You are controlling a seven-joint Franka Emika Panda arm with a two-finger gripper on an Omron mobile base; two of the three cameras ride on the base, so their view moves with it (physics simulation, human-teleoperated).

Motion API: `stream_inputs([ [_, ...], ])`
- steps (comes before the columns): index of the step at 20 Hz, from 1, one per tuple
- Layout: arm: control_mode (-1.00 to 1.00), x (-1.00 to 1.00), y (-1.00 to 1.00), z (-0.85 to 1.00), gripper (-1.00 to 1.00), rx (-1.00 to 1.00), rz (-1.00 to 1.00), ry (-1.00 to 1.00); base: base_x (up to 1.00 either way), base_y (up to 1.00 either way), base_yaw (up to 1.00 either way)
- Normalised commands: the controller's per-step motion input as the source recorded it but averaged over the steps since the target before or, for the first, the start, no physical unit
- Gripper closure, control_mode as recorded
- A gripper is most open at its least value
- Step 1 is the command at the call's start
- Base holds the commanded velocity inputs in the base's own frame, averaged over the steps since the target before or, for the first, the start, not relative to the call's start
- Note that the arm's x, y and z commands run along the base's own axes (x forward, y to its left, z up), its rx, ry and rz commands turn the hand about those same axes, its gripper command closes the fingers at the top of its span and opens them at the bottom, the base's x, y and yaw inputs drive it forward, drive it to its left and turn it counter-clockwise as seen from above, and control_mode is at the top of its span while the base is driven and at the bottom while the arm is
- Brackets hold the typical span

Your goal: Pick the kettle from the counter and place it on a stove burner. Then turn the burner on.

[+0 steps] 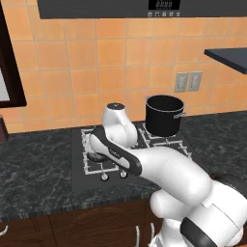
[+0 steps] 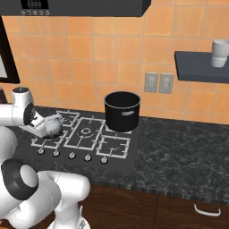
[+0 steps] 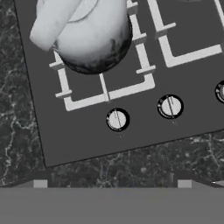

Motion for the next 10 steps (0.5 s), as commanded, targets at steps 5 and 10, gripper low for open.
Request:
stream_inputs([
  [5,-1.0,0.18,-0.11,-0.65,-1.0,0.01,0.24,-0.04,0.0,0.0,0.0],
  [10,-1.0,0.04,0.06,-0.39,-1.0,-0.04,0.08,0.0,0.0,0.0,0.0],
])
